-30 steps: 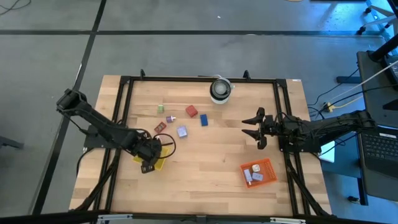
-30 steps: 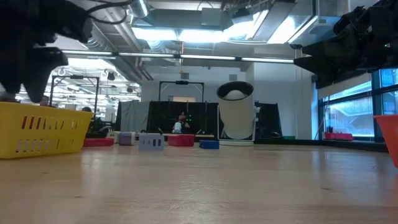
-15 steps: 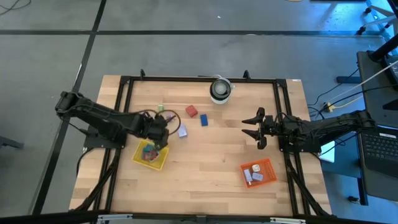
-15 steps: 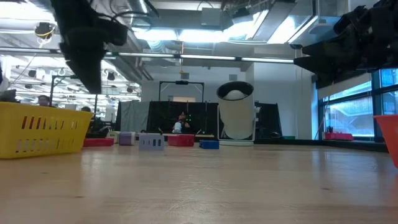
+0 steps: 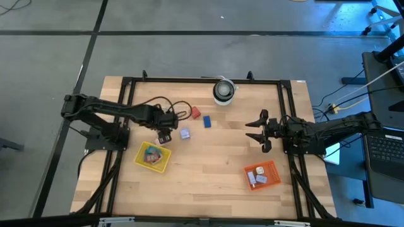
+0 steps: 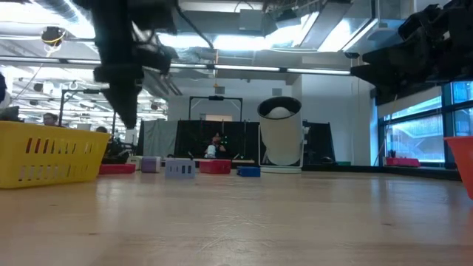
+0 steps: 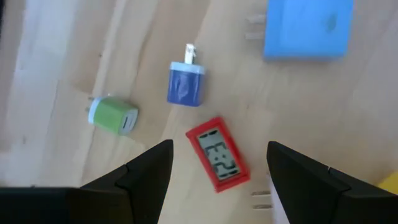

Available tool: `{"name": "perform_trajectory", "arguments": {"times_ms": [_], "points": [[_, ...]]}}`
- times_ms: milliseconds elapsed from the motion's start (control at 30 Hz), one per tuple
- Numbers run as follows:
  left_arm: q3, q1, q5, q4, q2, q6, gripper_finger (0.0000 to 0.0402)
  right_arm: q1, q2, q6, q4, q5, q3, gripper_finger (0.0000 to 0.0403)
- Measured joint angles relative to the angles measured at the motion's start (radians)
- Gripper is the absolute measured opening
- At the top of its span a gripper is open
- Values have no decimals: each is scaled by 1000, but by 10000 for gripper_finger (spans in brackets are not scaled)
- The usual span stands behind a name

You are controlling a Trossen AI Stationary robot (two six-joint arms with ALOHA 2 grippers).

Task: Pick & Place Office items
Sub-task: Put the purple charger adapter into the orange bin

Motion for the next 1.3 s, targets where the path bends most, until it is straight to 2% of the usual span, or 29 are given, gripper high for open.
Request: {"name": "perform_trajectory", "arguments": {"times_ms": [133, 300, 500, 800, 1000, 1200, 1300], "points": [[0, 27, 10, 5, 78, 140, 255, 0, 0, 0, 4, 0, 0, 210], [0, 64, -59, 18, 161, 185, 256, 0, 0, 1, 4, -3, 0, 210], [-1, 98, -44, 55, 182, 255, 256, 0, 0, 12, 3, -3, 0, 210], [0, 170, 41, 150, 178, 383, 256, 0, 0, 3, 0, -3, 0, 210], [0, 218, 124, 153, 177, 405, 256, 0, 0, -35, 0, -3, 0, 210], [0, 245, 165, 161, 180, 430, 256, 0, 0, -67, 0, -4, 17, 210], [0, 261, 178, 199, 186, 436, 256, 0, 0, -54, -1, -42, 30, 210]]}}
